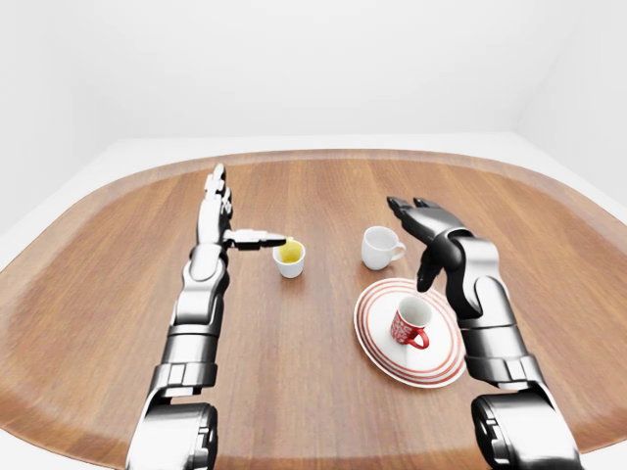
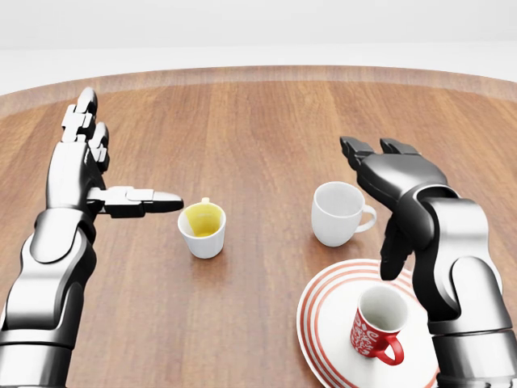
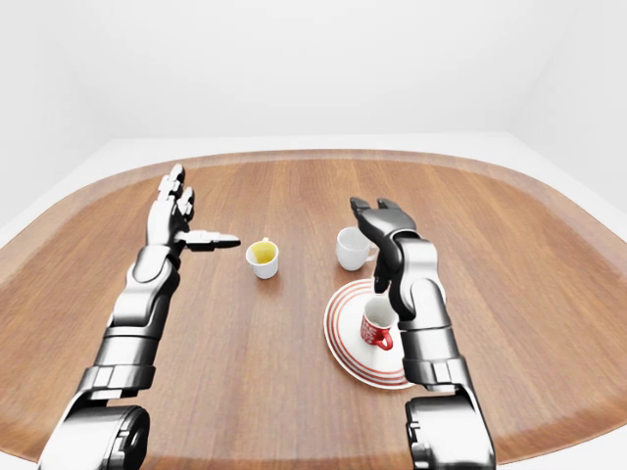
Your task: Pick up the red mug and put it on the plate
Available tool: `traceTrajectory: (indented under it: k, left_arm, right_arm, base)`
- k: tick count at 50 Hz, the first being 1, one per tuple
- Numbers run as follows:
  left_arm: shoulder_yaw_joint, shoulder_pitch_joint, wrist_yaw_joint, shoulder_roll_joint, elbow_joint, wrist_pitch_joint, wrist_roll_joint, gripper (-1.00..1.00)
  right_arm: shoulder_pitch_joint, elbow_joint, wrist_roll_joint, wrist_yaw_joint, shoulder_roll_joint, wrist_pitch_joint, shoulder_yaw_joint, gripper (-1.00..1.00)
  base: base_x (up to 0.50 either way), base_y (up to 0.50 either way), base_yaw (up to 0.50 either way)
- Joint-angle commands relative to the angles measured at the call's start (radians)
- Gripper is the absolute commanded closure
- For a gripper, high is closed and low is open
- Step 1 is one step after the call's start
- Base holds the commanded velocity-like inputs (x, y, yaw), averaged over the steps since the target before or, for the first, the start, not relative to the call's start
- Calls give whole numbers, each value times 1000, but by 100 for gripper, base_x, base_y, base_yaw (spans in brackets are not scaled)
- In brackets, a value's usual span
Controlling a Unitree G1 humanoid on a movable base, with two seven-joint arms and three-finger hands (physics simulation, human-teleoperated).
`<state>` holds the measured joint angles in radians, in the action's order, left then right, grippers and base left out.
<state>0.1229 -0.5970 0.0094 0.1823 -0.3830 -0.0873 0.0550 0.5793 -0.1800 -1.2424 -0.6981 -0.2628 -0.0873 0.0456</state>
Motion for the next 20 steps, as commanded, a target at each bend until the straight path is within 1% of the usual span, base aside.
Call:
traceTrajectory:
  k: [1, 6, 12, 20]
  left_arm:
    - [3, 5, 0, 4, 78, 0, 1, -100]
    - [4, 14, -1, 5, 124, 0, -2, -100]
    - [9, 19, -3, 9, 196, 0, 3, -100]
    - [14, 25, -8, 11, 308, 0, 5, -100]
  right_arm:
    - [67, 122, -2, 0, -14, 0, 29, -100]
    - [90, 160, 26, 0, -31, 0, 43, -100]
    - [151, 238, 74, 0, -53, 0, 62, -100]
    - [203, 284, 175, 0, -66, 0, 79, -100]
  base:
    - [0, 0, 0]
    - [0, 0, 0]
    - [0, 0, 0]
    - [0, 0, 0]
